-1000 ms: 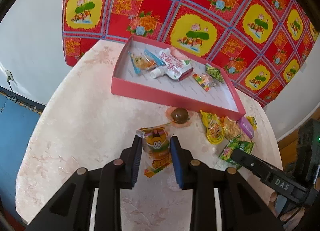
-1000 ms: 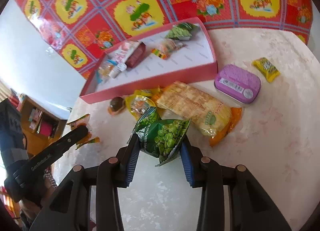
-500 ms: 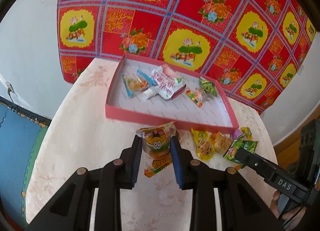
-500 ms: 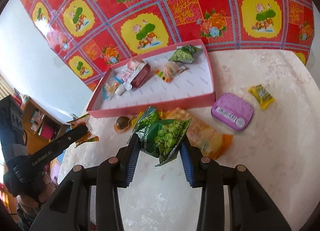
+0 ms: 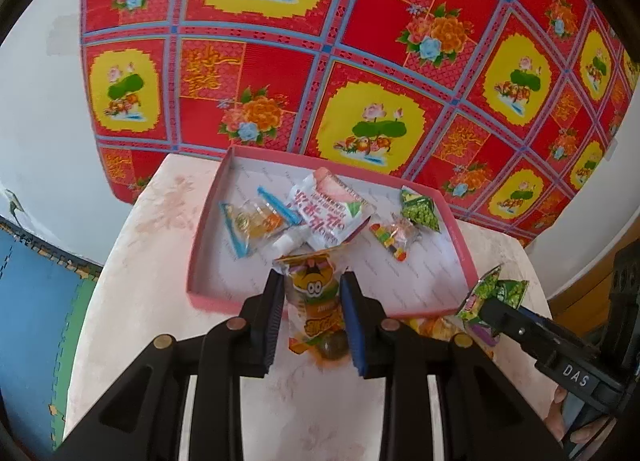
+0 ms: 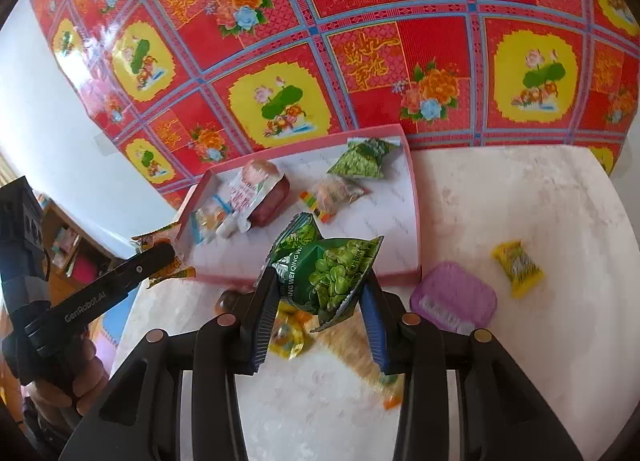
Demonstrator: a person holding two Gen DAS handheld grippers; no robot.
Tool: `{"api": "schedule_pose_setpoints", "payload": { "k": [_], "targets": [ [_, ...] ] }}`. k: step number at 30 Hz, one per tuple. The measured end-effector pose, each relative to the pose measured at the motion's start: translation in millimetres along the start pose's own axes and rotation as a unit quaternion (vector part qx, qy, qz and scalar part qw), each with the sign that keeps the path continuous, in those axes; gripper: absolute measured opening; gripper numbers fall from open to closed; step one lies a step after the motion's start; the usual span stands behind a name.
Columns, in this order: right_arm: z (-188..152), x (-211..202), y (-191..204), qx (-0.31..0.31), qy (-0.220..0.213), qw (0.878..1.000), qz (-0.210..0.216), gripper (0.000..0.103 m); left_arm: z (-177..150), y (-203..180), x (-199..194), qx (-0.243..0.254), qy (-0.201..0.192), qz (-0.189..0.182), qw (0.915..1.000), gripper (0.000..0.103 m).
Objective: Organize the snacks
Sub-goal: 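Carry the cartoon candy bag with the left gripper while the right carries the pea bag to the box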
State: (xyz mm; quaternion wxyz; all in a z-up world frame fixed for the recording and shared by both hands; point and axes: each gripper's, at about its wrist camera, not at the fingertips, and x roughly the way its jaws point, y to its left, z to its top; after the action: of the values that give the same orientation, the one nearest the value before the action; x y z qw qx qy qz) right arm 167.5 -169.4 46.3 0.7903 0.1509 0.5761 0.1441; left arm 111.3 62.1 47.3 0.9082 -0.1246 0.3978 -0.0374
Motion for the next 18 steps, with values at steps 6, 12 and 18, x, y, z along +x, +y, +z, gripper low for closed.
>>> {"api": "schedule_pose_setpoints", "payload": {
  "k": [6,12,18],
  "targets": [
    [12.4,20.2,-7.1,-0.005,0.005,1.0,-0.02,0.04,9.3,-1.1,22.6,0.006,0.013,0.006,0.9999,0.03],
    [18.8,36.7,-12.3,-0.005,0.012,1.0,-0.028,0.04,10.7,-0.7,44.3,0.013,0.031,0.011,0.9994,0.03],
    [27.7,54.6,-14.3,-0.013,0.021,0.999,-0.039,0.04,8.6,-1.4,63.7,0.023,0.046,0.022,0.9984,0.03]
  ]
}}
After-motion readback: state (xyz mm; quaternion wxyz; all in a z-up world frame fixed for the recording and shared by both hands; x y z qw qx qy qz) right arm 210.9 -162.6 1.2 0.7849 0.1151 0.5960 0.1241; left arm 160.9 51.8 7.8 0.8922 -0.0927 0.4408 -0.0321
